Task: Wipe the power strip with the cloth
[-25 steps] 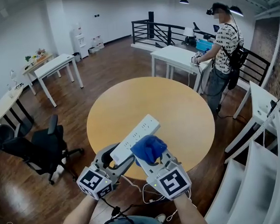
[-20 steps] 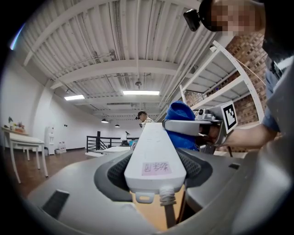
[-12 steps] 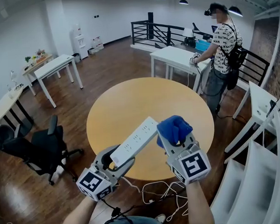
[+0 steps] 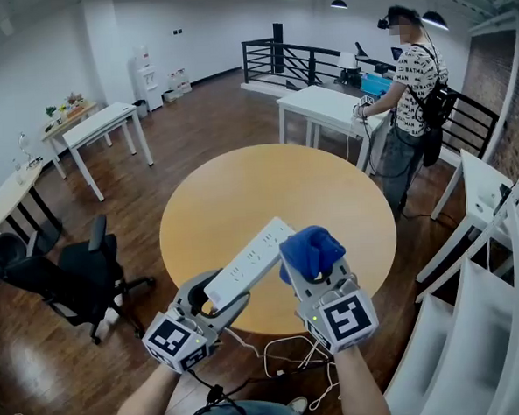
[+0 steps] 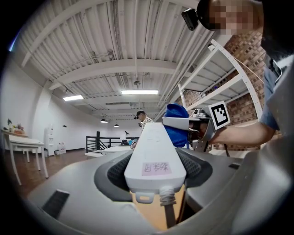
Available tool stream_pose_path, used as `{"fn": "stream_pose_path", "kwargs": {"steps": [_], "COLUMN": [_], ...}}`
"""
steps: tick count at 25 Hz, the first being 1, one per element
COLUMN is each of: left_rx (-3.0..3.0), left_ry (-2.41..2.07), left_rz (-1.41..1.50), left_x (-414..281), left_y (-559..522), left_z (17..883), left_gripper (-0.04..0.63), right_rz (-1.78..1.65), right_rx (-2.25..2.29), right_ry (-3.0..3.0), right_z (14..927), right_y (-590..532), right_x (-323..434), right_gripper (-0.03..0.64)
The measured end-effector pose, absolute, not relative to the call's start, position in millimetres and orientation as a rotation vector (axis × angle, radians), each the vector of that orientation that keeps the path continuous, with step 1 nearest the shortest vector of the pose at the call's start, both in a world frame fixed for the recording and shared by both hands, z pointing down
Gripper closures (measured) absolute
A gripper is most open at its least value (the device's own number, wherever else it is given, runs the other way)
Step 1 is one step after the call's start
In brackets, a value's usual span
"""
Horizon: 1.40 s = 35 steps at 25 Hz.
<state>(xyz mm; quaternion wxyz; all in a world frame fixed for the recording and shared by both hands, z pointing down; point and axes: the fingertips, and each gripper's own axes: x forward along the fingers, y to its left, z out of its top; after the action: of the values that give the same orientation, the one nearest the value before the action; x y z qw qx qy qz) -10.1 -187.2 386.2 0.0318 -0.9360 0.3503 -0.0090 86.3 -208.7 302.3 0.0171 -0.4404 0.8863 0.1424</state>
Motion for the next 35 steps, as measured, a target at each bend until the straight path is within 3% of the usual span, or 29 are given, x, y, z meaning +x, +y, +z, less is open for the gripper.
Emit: {"fn": "stream_pose_path", "kwargs": {"steps": [15,35], "left_rx": [-2.866,-2.85], "left_ry": [1.097,1.042], "left_rz": [-0.037,-0.144], "left_x": [-12,3], "left_y": [-188,-178], "left_z": [387,391], "left_gripper": [0.302,0.302], "right_rz": [0.372,0.279], "right_rx": [-1.049,-1.184], "right_ry": [2.876,2.794], "right_z": [324,301], "right_y": [-144,-170], "right_x": [-6,41], "right_gripper": [0.571,0.571]}}
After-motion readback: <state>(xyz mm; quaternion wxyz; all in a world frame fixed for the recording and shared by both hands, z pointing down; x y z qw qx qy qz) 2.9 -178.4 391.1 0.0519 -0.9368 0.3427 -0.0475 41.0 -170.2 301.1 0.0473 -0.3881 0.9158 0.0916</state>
